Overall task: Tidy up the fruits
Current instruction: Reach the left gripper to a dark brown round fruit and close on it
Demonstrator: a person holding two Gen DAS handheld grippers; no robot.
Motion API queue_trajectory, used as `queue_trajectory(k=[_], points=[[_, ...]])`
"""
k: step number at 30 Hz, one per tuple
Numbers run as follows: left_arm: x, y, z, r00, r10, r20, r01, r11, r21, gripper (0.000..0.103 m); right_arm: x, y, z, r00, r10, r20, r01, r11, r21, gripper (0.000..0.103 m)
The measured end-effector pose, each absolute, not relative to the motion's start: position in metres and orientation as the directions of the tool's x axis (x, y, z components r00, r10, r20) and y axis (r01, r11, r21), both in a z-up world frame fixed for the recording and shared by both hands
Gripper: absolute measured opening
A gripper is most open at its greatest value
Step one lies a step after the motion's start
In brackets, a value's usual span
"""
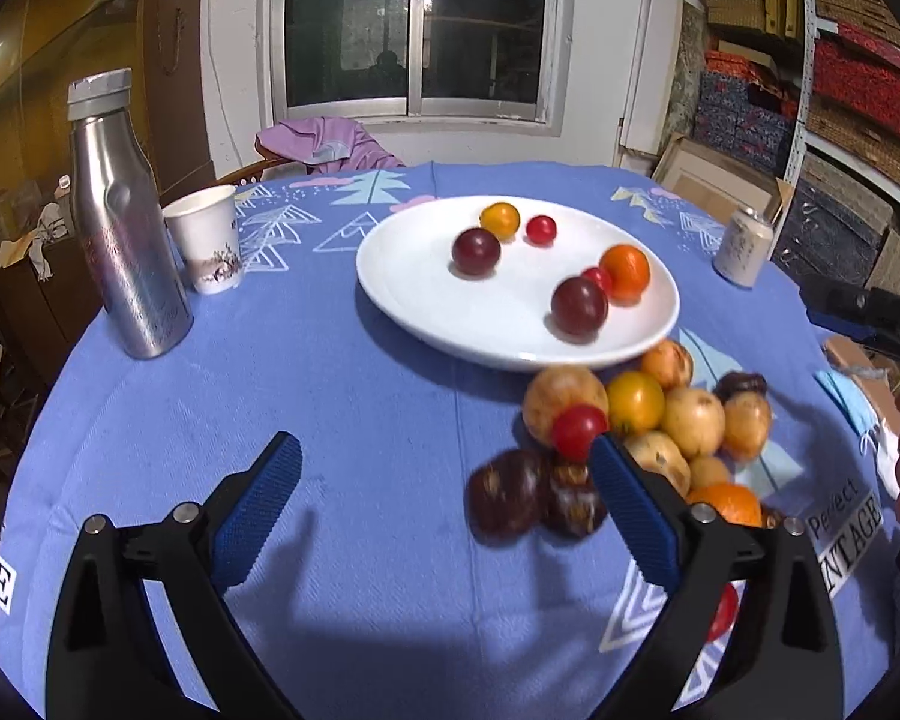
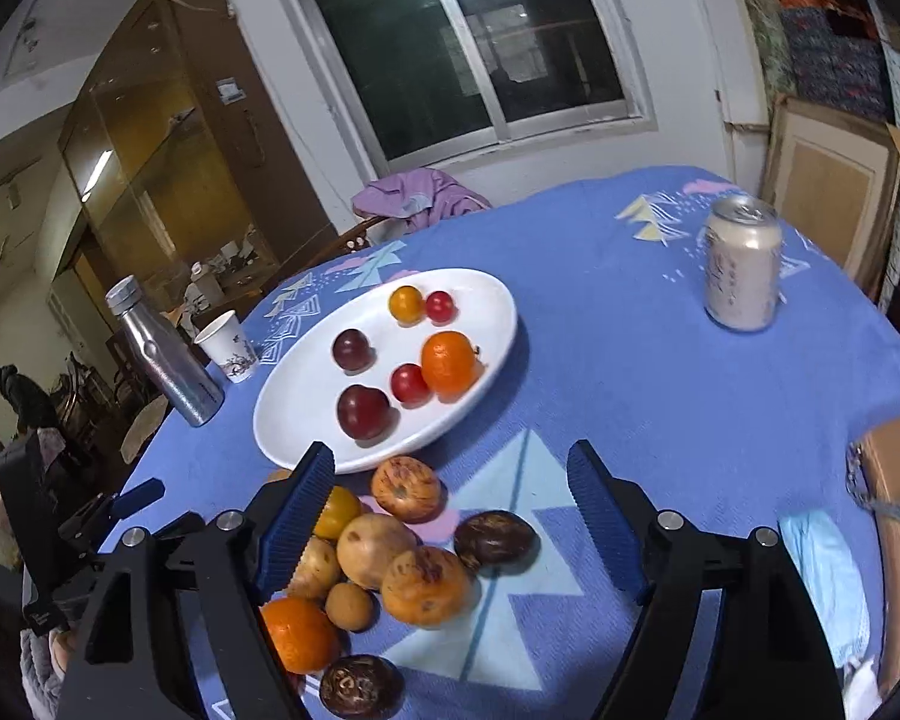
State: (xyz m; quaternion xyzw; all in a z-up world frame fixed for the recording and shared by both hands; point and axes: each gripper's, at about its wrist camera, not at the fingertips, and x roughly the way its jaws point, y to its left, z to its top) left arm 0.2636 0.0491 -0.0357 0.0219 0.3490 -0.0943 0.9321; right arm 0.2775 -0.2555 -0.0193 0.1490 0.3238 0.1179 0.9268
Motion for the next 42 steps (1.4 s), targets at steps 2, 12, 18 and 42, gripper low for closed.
queue_trajectory(k=[2, 12, 18, 42], points=[[0.263, 0.046, -0.042, 0.732, -0.146, -0.666, 0.192, 0.981, -0.004, 0.095, 0.278, -0.266, -0.021, 0.765, 0.323, -0.558, -0.1, 0.914, 0.393, 0.081], [0.286, 0.07, -0.057, 0.692, -0.053, -0.72, 0.09, 0.996, 0.014, 0.097, 0.283, -0.275, -0.023, 0.765, 0.326, -0.555, -0.083, 0.905, 0.416, 0.082], [0.289, 0.131, -0.048, 0.704, -0.082, -0.705, -0.058, 0.983, -0.172, 0.096, 0.284, -0.277, -0.024, 0.763, 0.328, -0.557, -0.079, 0.902, 0.424, 0.082], [0.315, 0.051, -0.067, 0.692, 0.01, -0.722, 0.145, 0.978, 0.153, 0.096, 0.284, -0.259, -0.041, 0.726, 0.262, -0.636, -0.083, 0.951, 0.296, 0.082]])
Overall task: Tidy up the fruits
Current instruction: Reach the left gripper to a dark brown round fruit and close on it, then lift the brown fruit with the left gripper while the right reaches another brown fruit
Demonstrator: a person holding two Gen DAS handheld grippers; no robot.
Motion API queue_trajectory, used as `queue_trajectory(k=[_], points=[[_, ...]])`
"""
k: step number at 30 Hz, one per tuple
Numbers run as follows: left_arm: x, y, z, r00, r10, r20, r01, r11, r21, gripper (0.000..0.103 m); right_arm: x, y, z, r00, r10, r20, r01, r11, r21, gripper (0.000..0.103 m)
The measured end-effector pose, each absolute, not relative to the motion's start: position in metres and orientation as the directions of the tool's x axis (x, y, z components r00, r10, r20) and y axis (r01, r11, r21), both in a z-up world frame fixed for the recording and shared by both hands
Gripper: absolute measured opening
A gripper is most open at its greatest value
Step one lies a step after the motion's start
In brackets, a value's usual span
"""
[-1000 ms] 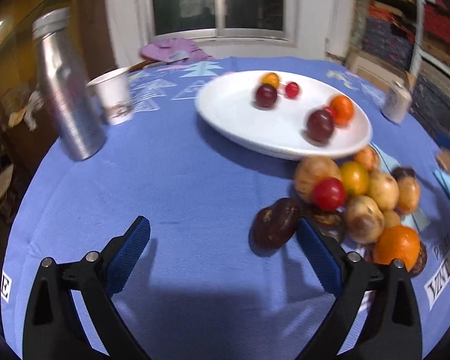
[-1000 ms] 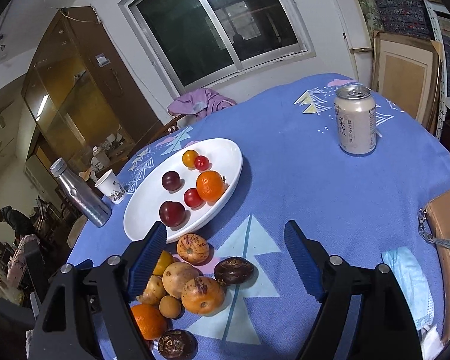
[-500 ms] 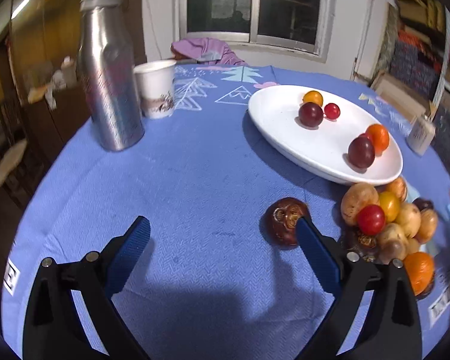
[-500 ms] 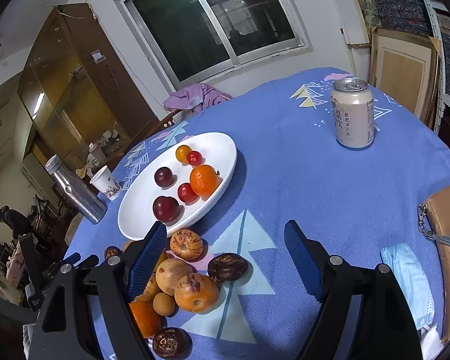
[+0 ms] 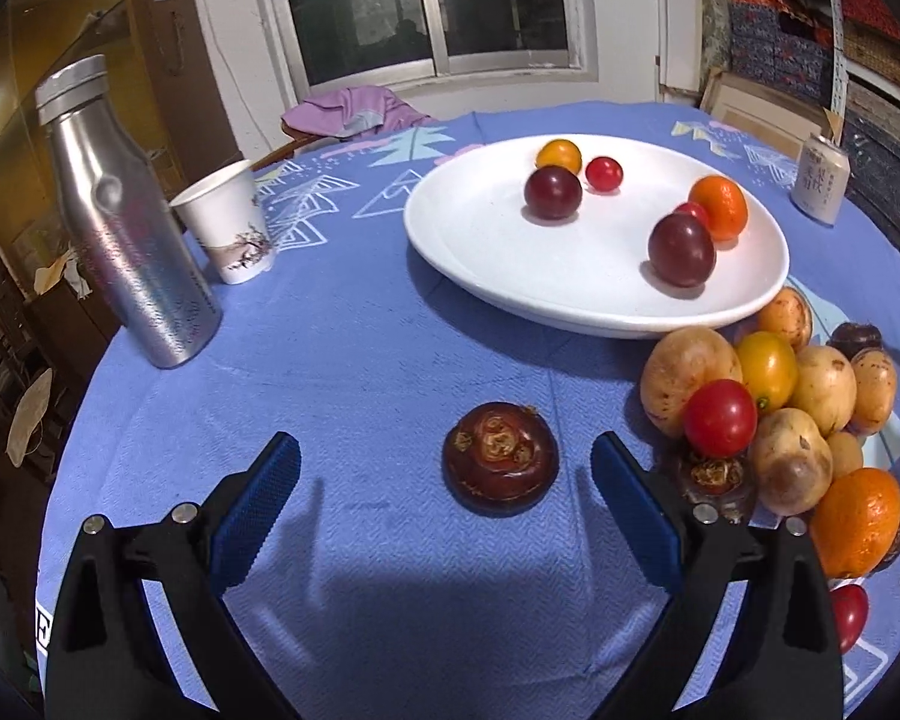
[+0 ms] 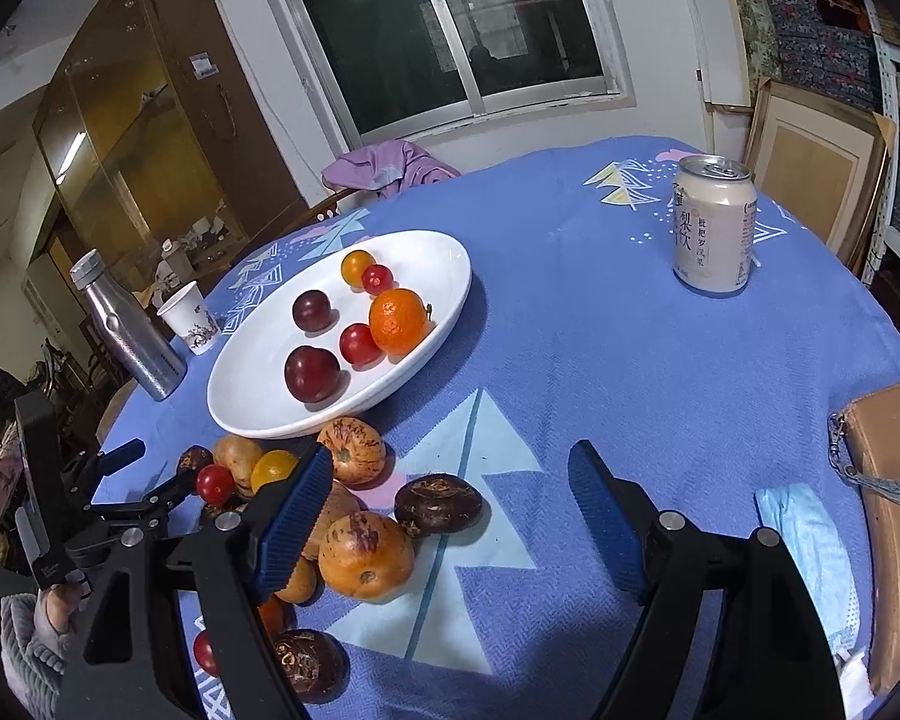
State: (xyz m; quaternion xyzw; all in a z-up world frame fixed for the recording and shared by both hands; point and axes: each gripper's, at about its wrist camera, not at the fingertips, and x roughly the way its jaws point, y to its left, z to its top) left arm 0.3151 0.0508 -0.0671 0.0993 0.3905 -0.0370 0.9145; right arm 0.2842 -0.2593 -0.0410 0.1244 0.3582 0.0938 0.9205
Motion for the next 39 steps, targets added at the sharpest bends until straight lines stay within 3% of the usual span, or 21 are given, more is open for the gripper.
queue_trajectory(k=[3, 8, 11, 16, 21, 26, 39], points=[[0.321, 0.048, -0.073, 0.658, -0.001, -0.753, 0.169, 0.975, 0.146, 0.091, 0.286, -0.262, -0.044, 0.721, 0.256, -0.644, -0.069, 0.951, 0.301, 0.082], [0.329, 0.06, -0.079, 0.609, -0.098, -0.787, 0.192, 0.981, 0.026, 0.053, 0.286, -0.258, -0.047, 0.713, 0.251, -0.655, -0.074, 0.956, 0.285, 0.082], [0.327, 0.058, -0.079, 0.611, -0.118, -0.783, 0.21, 0.978, 0.017, 0.044, 0.287, -0.257, -0.047, 0.71, 0.251, -0.658, -0.078, 0.957, 0.281, 0.082], [0.326, 0.062, -0.079, 0.61, -0.124, -0.783, 0.199, 0.98, 0.0, 0.043, 0.29, -0.256, -0.052, 0.681, 0.278, -0.677, -0.094, 0.951, 0.296, 0.081], [0.33, 0.081, -0.079, 0.613, -0.086, -0.786, 0.119, 0.993, -0.016, 0.043, 0.295, -0.256, -0.061, 0.631, 0.333, -0.701, -0.102, 0.931, 0.351, 0.067], [0.331, 0.08, -0.078, 0.616, -0.064, -0.785, 0.113, 0.994, 0.008, 0.044, 0.299, -0.258, -0.072, 0.58, 0.395, -0.712, -0.095, 0.901, 0.423, 0.062], [0.329, 0.078, -0.079, 0.618, -0.05, -0.785, 0.113, 0.993, 0.026, 0.044, 0.311, -0.255, -0.09, 0.561, 0.489, -0.669, -0.04, 0.822, 0.567, 0.059]])
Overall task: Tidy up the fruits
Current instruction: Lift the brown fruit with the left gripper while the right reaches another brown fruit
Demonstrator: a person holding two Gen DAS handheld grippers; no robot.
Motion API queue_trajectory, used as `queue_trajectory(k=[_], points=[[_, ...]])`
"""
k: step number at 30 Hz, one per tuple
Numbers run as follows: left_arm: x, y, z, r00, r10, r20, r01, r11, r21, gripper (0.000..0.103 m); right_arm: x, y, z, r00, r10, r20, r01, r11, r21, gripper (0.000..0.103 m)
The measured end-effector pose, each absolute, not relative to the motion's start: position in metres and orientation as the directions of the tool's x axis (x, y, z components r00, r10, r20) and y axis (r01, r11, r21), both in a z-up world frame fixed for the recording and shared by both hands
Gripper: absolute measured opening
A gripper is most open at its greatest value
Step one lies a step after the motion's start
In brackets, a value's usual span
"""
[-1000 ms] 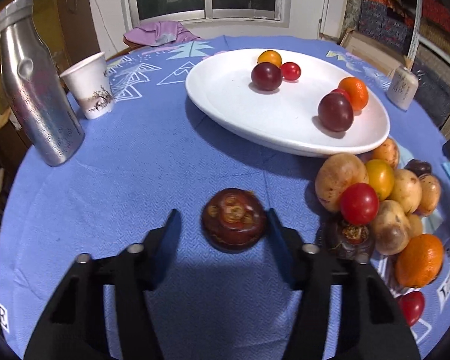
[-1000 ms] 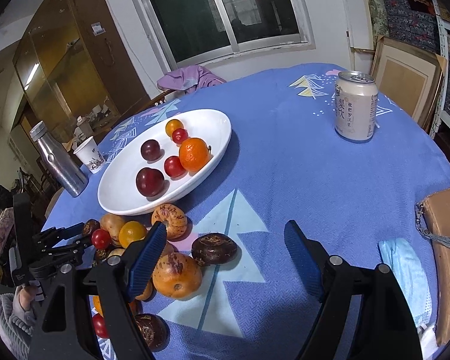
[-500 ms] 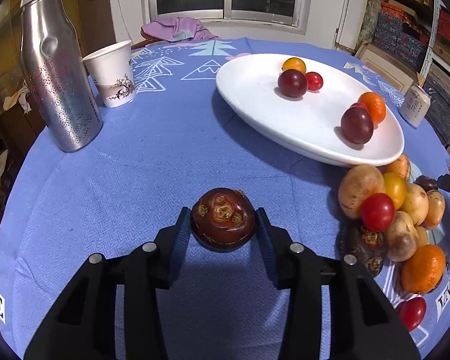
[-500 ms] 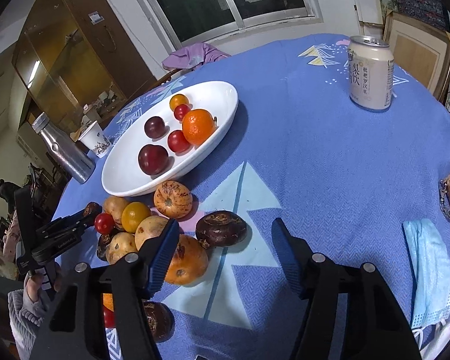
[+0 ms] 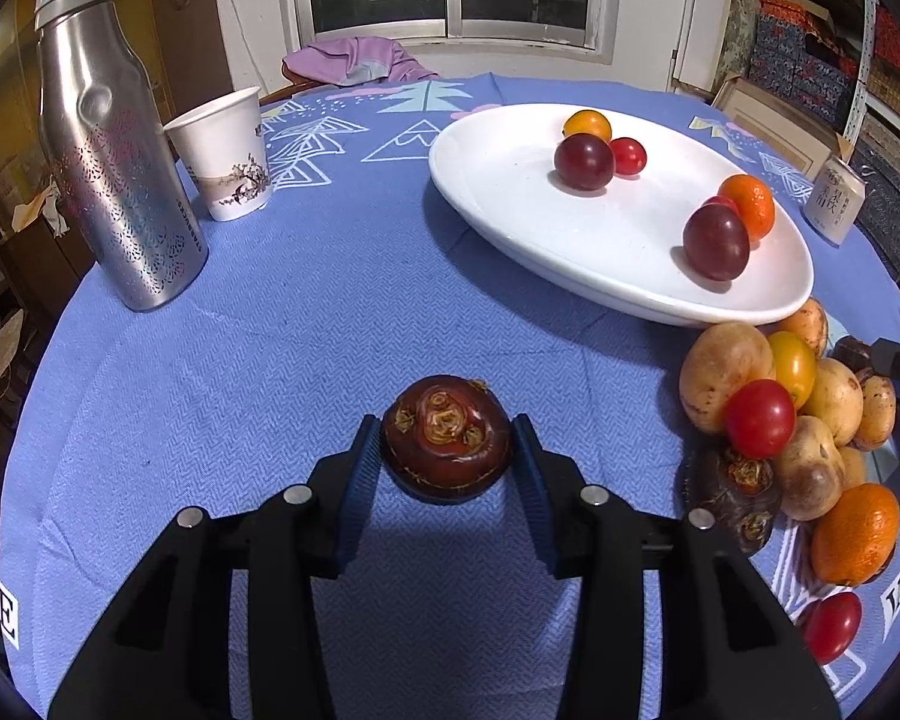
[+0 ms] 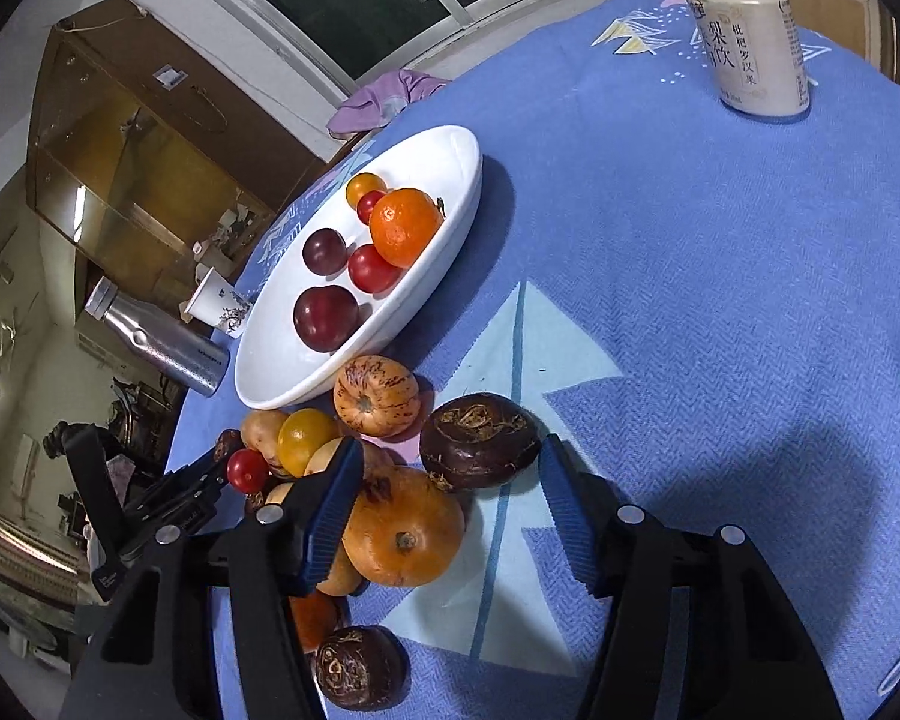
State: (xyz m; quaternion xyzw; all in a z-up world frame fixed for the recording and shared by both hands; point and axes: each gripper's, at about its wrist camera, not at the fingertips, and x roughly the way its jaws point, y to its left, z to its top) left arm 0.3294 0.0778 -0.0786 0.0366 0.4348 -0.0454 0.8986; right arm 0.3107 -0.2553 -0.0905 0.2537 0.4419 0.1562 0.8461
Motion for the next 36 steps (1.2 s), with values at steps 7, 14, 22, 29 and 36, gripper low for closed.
queue_trajectory(k=[7, 14, 22, 29, 36], points=[[0.329, 0.078, -0.079, 0.618, -0.05, -0.785, 0.113, 0.993, 0.026, 0.044, 0.319, -0.257, -0.097, 0.545, 0.556, -0.627, -0.054, 0.77, 0.636, 0.04], [0.33, 0.079, -0.079, 0.617, -0.035, -0.787, 0.094, 0.995, 0.029, 0.051, 0.333, -0.24, -0.095, 0.551, 0.521, -0.652, -0.048, 0.8, 0.598, 0.048], [0.33, 0.081, -0.079, 0.616, -0.046, -0.787, 0.094, 0.995, 0.016, 0.051, 0.327, -0.237, -0.094, 0.554, 0.499, -0.667, -0.063, 0.824, 0.564, 0.041], [0.329, 0.084, -0.077, 0.62, -0.099, -0.778, 0.107, 0.993, -0.041, 0.043, 0.319, -0.25, -0.088, 0.598, 0.478, -0.644, -0.047, 0.822, 0.567, 0.041], [0.326, 0.088, -0.074, 0.625, -0.14, -0.768, 0.109, 0.99, -0.091, 0.043, 0.319, -0.263, -0.089, 0.604, 0.482, -0.635, -0.025, 0.808, 0.589, 0.041]])
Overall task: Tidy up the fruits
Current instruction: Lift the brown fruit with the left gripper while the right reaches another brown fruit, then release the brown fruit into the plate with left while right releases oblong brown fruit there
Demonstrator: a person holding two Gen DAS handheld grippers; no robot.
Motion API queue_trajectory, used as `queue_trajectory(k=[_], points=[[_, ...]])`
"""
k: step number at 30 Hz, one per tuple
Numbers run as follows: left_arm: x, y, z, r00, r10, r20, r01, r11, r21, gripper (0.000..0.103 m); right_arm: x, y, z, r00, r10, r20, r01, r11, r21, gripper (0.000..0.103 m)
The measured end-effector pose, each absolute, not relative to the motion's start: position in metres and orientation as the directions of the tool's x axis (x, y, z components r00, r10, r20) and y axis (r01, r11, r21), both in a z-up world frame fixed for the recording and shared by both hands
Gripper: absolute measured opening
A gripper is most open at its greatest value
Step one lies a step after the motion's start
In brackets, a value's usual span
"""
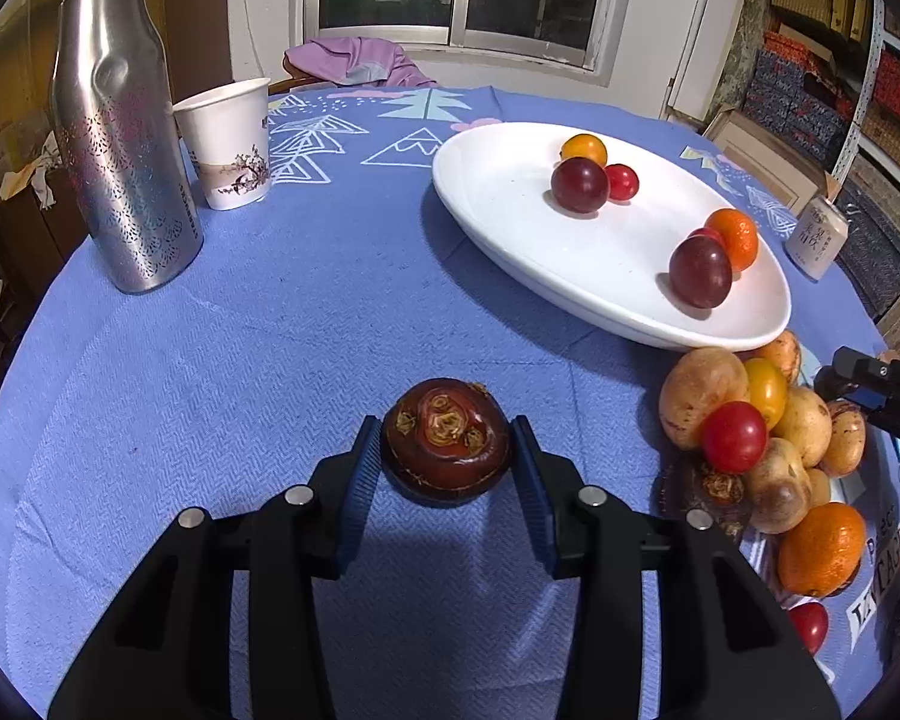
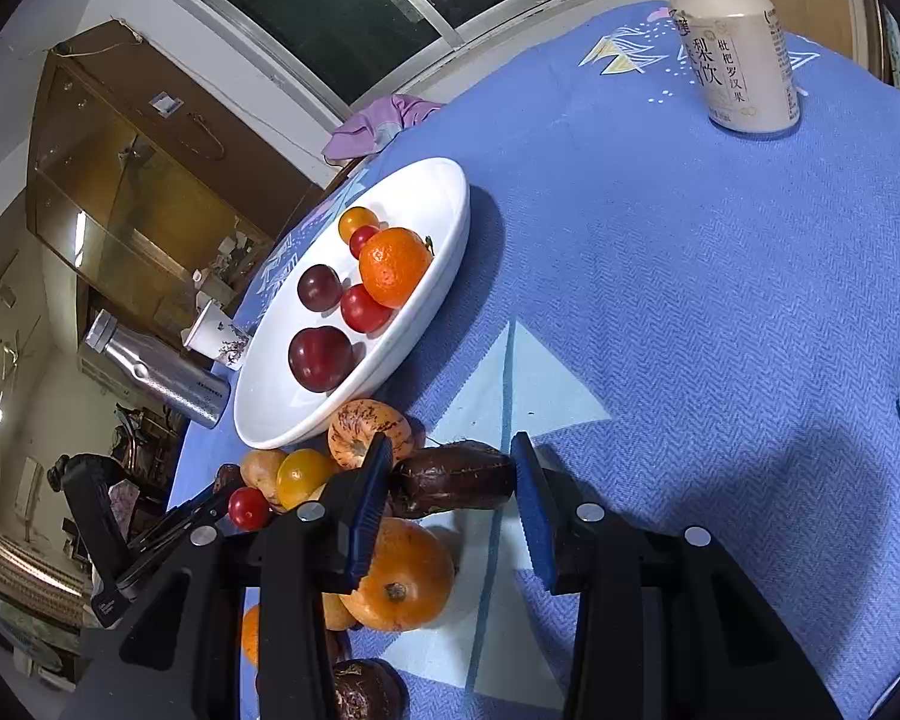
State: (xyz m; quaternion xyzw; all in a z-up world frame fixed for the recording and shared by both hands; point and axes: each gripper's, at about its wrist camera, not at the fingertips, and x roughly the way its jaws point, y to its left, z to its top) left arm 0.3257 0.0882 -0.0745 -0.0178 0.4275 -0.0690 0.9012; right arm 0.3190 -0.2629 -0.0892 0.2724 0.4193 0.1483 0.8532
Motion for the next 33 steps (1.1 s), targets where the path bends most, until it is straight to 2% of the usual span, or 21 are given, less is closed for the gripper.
queue_trajectory(k=[6, 9, 16, 20, 24, 30, 32, 33], points=[[0.32, 0.1, -0.065, 0.633, -0.215, -0.744, 0.094, 0.975, -0.202, 0.043, 0.316, -0.266, -0.086, 0.616, 0.487, -0.619, -0.024, 0.797, 0.603, 0.041], [0.315, 0.096, -0.041, 0.694, -0.194, -0.693, 0.095, 0.979, -0.18, 0.043, 0.313, -0.267, -0.078, 0.638, 0.489, -0.595, -0.039, 0.792, 0.609, 0.041], [0.361, 0.057, 0.001, 0.72, -0.193, -0.667, 0.128, 0.981, -0.146, 0.043, 0.341, -0.24, -0.027, 0.676, 0.472, -0.566, -0.112, 0.825, 0.554, 0.041], [0.393, 0.041, -0.009, 0.715, -0.193, -0.672, 0.112, 0.98, -0.162, 0.043, 0.379, -0.218, -0.014, 0.69, 0.447, -0.568, -0.133, 0.851, 0.508, 0.041], [0.411, 0.037, -0.03, 0.687, -0.154, -0.71, 0.106, 0.988, -0.111, 0.043, 0.422, -0.205, -0.024, 0.686, 0.399, -0.608, -0.116, 0.886, 0.449, 0.041], [0.419, 0.046, -0.041, 0.67, -0.161, -0.724, 0.105, 0.987, -0.122, 0.043, 0.465, -0.2, -0.047, 0.654, 0.39, -0.649, -0.097, 0.893, 0.439, 0.041], [0.419, 0.045, -0.041, 0.671, -0.163, -0.723, 0.114, 0.987, -0.117, 0.047, 0.468, -0.203, -0.052, 0.633, 0.425, -0.647, -0.09, 0.87, 0.484, 0.043], [0.418, 0.044, -0.041, 0.674, -0.163, -0.721, 0.116, 0.987, -0.114, 0.053, 0.467, -0.203, -0.053, 0.634, 0.431, -0.642, -0.091, 0.866, 0.492, 0.043]])
